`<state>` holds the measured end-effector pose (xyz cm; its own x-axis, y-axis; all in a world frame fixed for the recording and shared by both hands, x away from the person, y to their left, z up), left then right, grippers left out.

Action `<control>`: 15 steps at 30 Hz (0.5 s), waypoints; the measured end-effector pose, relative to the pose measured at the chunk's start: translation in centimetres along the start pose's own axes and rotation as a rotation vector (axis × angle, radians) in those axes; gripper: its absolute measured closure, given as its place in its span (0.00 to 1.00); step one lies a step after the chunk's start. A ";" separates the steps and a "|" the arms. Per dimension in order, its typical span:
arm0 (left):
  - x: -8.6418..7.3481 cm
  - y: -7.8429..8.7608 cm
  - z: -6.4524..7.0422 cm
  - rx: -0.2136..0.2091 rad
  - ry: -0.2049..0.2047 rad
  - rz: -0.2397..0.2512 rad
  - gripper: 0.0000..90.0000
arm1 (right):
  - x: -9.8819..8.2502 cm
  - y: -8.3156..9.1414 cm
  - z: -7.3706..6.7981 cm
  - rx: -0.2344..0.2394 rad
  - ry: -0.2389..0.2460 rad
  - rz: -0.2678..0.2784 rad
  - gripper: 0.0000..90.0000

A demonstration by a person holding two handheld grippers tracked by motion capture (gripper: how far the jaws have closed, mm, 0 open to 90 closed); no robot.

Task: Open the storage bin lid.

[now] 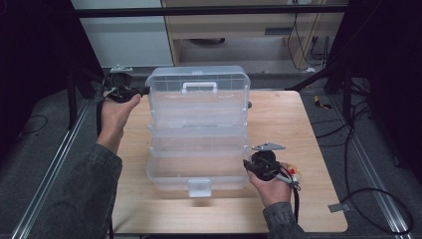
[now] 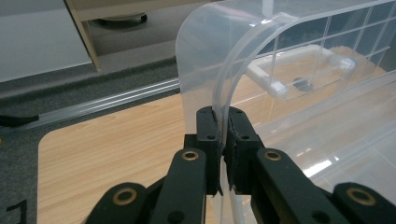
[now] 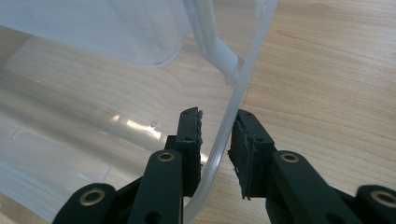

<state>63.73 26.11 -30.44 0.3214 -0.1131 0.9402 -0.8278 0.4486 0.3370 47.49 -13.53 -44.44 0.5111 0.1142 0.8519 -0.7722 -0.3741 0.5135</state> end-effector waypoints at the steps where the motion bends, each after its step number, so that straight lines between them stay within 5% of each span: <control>1: 0.0 -0.1 -0.1 -0.001 0.002 -0.002 0.94 | 0.0 0.0 0.0 0.001 0.000 -0.001 0.81; 15: 0.2 -0.8 -0.2 0.011 -0.001 -0.020 0.94 | 0.1 -0.1 0.2 0.008 -0.001 0.001 0.82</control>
<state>64.53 25.94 -30.51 0.3373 -0.1227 0.9334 -0.8264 0.4364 0.3560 47.69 -13.61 -44.48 0.5108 0.1130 0.8523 -0.7698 -0.3814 0.5119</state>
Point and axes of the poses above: each handheld gripper's, and its own axes: y roughly backward along the jaws, x roughly out of its top, z roughly to its right, the point moved 2 cm from there along -y, roughly forward along the jaws, and after that the axes turned 13 degrees about z, right-handed, at the moved point
